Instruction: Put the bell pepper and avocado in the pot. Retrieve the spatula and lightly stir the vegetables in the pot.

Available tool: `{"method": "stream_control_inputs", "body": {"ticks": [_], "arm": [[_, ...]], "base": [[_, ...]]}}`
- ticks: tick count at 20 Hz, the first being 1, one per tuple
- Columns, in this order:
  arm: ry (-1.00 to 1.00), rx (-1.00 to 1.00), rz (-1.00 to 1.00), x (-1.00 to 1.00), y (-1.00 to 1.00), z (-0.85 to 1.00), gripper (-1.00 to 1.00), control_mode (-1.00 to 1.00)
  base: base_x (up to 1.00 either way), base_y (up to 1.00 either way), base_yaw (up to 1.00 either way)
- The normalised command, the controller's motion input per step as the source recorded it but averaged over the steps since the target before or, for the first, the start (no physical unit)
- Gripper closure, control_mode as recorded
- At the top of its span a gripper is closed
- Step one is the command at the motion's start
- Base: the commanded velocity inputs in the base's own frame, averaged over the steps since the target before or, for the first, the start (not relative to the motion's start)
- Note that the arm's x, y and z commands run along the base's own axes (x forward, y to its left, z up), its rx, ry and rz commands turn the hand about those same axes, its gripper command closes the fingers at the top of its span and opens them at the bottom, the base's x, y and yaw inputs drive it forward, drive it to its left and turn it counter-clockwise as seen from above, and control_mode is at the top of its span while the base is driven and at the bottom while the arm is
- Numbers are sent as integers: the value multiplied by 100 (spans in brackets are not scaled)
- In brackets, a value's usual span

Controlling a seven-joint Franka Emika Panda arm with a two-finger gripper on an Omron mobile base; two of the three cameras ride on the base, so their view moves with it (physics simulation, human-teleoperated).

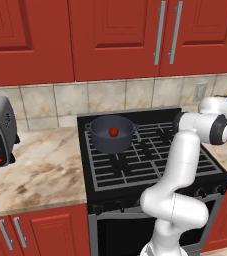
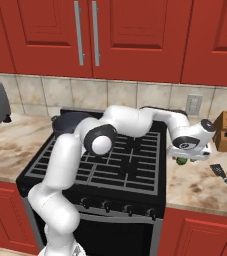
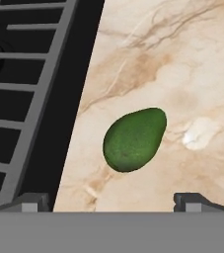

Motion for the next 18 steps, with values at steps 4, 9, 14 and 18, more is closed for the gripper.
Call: {"method": "stream_control_inputs", "body": {"ticks": [4,9,14,18], "arm": [[0,0,3,41,0,-1,-100,-100],[0,0,3,37,0,0,-100,-100],[2,0,4,0,0,0,-100,-100],[7,0,1,-8,0,-11,-100,-100]], "base": [[0,0,0],[0,0,0],[0,0,0],[0,0,0]]}}
